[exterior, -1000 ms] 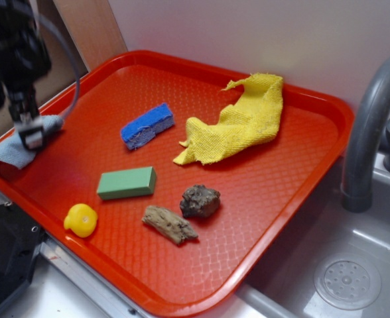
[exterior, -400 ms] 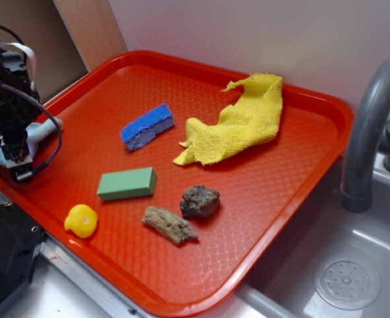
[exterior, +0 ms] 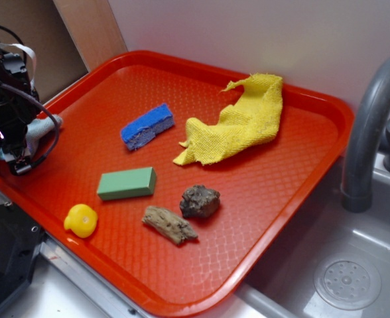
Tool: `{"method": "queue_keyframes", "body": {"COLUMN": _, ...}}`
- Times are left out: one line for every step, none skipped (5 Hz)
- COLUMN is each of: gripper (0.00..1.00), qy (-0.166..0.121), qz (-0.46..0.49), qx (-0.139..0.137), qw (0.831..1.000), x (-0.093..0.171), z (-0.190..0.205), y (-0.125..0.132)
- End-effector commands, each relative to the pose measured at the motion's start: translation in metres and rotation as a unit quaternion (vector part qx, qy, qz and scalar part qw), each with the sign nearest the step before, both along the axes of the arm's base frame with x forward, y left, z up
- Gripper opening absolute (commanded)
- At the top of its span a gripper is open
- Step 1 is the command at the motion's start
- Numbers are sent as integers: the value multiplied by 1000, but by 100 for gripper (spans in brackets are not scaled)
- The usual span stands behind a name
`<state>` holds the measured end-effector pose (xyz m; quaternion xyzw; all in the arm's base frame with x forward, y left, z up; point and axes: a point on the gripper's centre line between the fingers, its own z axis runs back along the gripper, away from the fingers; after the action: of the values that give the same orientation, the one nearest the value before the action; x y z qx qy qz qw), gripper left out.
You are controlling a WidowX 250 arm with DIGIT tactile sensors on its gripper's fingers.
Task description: Grab the blue cloth.
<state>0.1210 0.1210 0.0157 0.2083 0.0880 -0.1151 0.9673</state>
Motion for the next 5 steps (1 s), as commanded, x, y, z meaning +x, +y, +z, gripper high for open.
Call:
{"method": "queue_keyframes", "body": {"gripper": 0, "qy": -40, "qz": 34, "qx": -59, "qw": 997, "x": 9, "z": 22, "y": -16}}
{"method": "queue_keyframes", "body": {"gripper": 0, "qy": -84, "qz": 47, "qx": -109, "qw": 989, "x": 34, "z": 74, "y": -51}}
{"method": "queue_keyframes", "body": {"gripper": 0, "qy": -138, "qz": 74, "qx": -173, "qw": 972, "x": 55, "z": 130, "y": -83}}
{"method": "queue_keyframes", "body": {"gripper": 0, "qy": -163, "qz": 116, "qx": -223, "qw": 954, "x": 78, "z": 183, "y": -113}}
{"method": "queue_keyframes", "body": {"gripper": 0, "qy": -175, "qz": 175, "qx": -282, "qw": 927, "x": 89, "z": 236, "y": -109}}
